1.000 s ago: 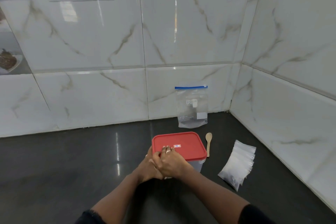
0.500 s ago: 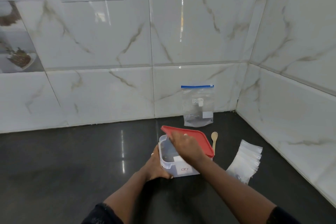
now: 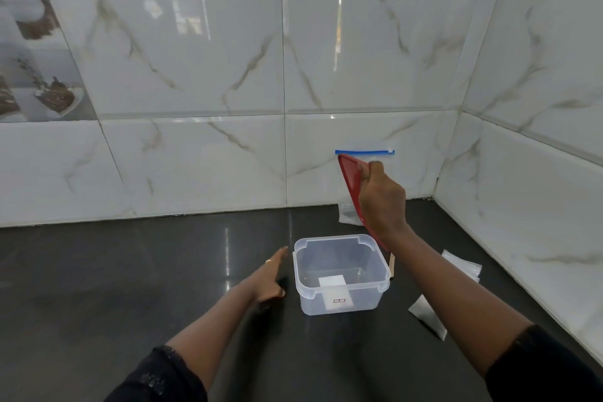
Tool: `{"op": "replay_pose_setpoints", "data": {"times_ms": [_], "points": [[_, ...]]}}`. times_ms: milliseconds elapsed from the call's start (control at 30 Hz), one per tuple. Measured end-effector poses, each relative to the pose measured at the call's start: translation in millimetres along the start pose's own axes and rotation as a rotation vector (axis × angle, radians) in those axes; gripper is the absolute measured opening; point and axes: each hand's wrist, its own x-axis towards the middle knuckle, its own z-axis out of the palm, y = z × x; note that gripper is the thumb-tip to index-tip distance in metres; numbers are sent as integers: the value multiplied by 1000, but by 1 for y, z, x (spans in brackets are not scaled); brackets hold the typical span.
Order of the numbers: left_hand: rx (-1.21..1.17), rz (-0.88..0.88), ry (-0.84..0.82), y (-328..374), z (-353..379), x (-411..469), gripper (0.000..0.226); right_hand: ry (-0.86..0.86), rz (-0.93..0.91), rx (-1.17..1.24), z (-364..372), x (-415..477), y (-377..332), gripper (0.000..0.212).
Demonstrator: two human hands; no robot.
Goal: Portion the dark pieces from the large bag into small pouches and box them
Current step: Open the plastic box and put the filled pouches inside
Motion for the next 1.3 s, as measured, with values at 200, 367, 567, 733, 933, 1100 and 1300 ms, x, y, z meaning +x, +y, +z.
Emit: {"op": "replay_pose_setpoints", "data": {"times_ms": [200,367,567,733,933,1100,1300], "points": [[-493,-94,216,34,-29,10,38,-32,246,352,25,21,-47,37],[-1073,-128,164,53,-39,28,36,-226,569,563,73,32,-45,34],[-986,-412,376,21,-46,47,40,-491,716,473,130,31,-2,29],[-810,-600,456,-2,-54,66,40,-760,782,451,155,24,22,12],[-164,-704,393,-11,-58,78,38,-1065,712,211,190,17,34,27],[124,-760,288,-20,-57,88,39,-1293,573,-33,204,18,36,24],[246,-823,168,-25,-52,91,48,-1371,474,-131,200,16,29,32]]}}
